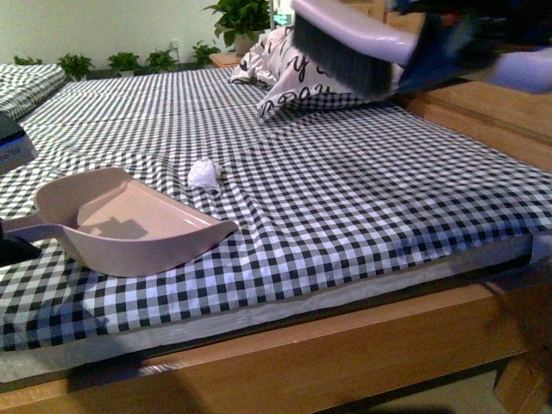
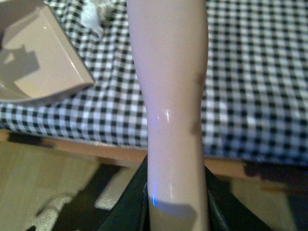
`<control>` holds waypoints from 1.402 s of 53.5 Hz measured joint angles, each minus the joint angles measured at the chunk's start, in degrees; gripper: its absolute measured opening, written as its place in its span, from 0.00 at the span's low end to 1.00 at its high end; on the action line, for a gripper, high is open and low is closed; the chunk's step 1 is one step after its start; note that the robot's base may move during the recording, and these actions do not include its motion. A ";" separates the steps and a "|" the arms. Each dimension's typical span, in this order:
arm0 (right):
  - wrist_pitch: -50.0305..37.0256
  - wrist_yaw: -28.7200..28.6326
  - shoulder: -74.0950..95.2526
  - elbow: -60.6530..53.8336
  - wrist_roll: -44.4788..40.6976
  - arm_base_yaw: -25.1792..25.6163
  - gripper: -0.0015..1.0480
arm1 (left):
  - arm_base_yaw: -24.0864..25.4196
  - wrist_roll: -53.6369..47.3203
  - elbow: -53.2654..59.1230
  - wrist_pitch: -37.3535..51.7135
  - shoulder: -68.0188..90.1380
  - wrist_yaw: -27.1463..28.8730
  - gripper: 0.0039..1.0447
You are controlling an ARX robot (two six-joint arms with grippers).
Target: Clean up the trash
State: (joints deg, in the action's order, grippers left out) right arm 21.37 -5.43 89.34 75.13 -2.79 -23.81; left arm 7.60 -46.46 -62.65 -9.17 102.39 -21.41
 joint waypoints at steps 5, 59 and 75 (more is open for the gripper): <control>4.13 -0.24 13.20 14.64 -1.05 -2.03 0.19 | 0.00 0.00 0.00 0.00 0.00 -0.02 0.25; 27.76 0.83 55.49 62.34 -13.51 -8.11 0.19 | 0.00 0.00 0.00 0.00 0.00 -0.02 0.25; 34.16 -23.19 43.80 54.16 -23.30 -6.73 0.19 | 0.00 -0.02 0.00 -0.02 0.00 0.00 0.25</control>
State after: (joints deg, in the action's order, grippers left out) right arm 55.53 -28.62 133.14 129.29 -26.09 -30.55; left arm 7.60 -46.48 -62.65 -9.19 102.39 -21.41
